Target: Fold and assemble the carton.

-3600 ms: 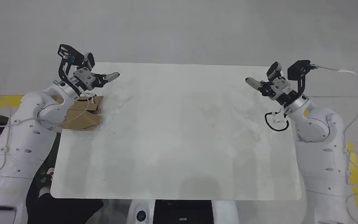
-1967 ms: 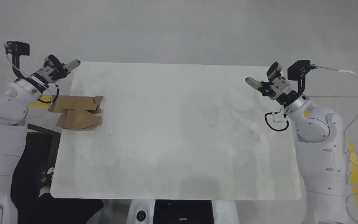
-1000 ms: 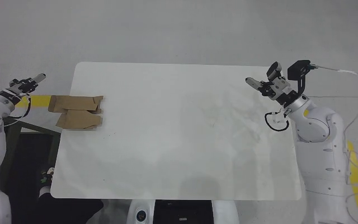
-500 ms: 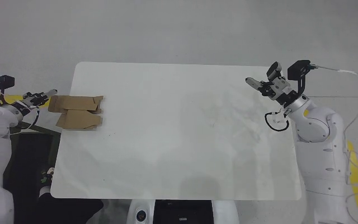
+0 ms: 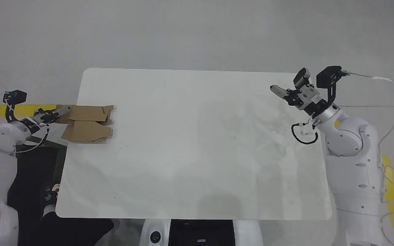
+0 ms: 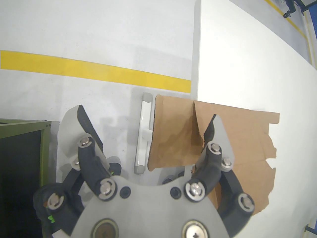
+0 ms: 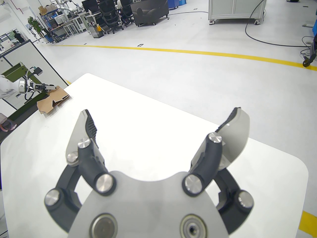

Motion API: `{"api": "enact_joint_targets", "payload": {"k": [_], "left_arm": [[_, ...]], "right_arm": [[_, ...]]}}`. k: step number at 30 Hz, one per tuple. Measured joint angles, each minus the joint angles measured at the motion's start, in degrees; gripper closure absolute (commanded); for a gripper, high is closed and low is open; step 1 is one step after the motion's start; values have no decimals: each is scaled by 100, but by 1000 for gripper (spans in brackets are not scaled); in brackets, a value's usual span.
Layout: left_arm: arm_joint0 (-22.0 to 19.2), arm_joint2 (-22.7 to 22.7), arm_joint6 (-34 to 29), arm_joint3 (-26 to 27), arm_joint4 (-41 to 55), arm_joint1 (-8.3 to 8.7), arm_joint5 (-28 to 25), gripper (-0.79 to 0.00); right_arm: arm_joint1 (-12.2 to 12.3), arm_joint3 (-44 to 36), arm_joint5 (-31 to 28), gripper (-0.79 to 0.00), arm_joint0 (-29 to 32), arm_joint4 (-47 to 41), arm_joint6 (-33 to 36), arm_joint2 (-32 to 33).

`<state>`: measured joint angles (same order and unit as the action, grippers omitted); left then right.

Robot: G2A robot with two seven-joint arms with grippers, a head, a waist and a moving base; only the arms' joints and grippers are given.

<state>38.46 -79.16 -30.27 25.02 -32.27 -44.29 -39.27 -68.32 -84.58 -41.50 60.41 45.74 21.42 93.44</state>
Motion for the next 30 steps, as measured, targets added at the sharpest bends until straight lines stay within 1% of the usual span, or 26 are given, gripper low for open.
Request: {"api": "enact_joint_targets", "payload": {"k": [3,6,12,21,27,30], "left_arm": [[-44,12,-94,-89,103,-19,-11,-142],[-88,23,-139,-137,172,-32,-57,0],[-146,32,-184,-175,253,-34,-158,0],[-313,-145,-684,-182,1021,-38,-324,0],[-413,-327,-1139,63,1748,-28,-233,0],[-393,-366,-1320,319,2113,-52,-101,0]], "right_arm": [[0,0,0,-785,0,0,0,0],[0,0,0,-785,0,0,0,0],[0,0,0,-785,0,0,0,0],[0,0,0,-785,0,0,0,0],[0,0,0,-785,0,0,0,0],[0,0,0,-785,0,0,0,0]]}}
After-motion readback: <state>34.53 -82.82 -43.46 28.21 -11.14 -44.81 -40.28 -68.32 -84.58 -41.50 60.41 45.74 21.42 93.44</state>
